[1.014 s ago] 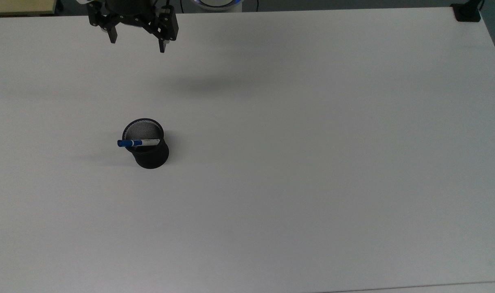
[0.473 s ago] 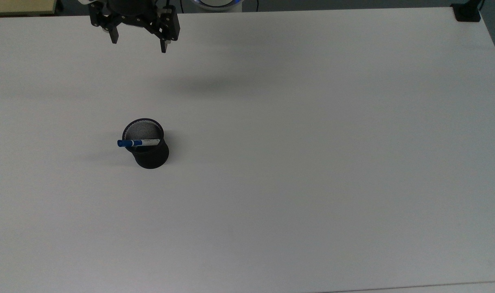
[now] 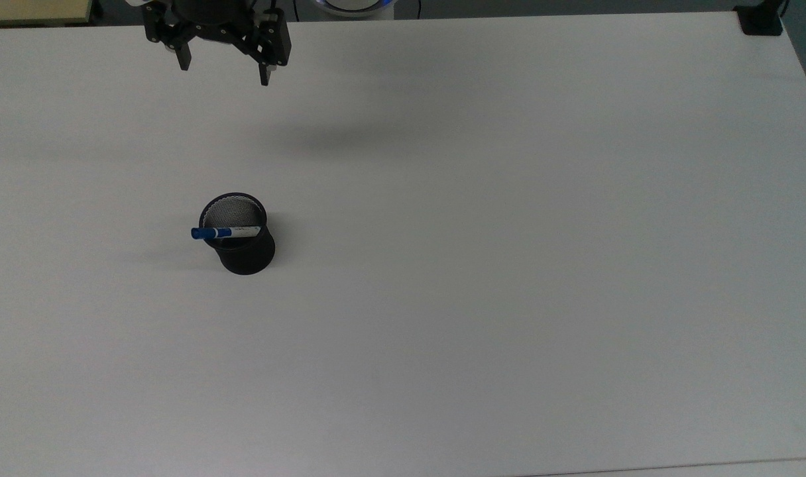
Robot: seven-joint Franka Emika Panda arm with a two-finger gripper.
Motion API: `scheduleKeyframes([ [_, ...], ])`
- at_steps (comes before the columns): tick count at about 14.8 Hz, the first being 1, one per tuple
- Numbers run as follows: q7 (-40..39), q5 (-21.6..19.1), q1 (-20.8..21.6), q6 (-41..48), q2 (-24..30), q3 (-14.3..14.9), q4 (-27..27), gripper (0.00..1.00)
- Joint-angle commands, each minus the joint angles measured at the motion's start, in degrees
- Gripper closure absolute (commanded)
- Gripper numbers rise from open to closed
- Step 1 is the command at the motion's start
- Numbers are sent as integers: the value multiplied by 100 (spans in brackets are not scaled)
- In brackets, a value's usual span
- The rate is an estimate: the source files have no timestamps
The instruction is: Remove the marker
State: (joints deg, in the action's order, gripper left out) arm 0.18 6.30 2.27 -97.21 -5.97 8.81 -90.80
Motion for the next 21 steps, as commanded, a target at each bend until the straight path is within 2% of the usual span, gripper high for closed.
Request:
scheduleKeyframes([
  [1, -105, 29, 10, 123, 52, 42, 89, 0],
  [5, -62, 20, 10, 97, 43, 42, 88, 0],
  [8, -53, -50, -148, 53, 61, 60, 124, 0],
  [11, -105, -436, -210, 44, 44, 60, 124, 0],
  [16, -9, -647, -174, 9, -80, 33, 124, 0],
  [19, 376, -876, -209, -447, -176, 42, 89, 0],
  [21, 719, -868, -218, -1042, -526, 42, 80, 0],
])
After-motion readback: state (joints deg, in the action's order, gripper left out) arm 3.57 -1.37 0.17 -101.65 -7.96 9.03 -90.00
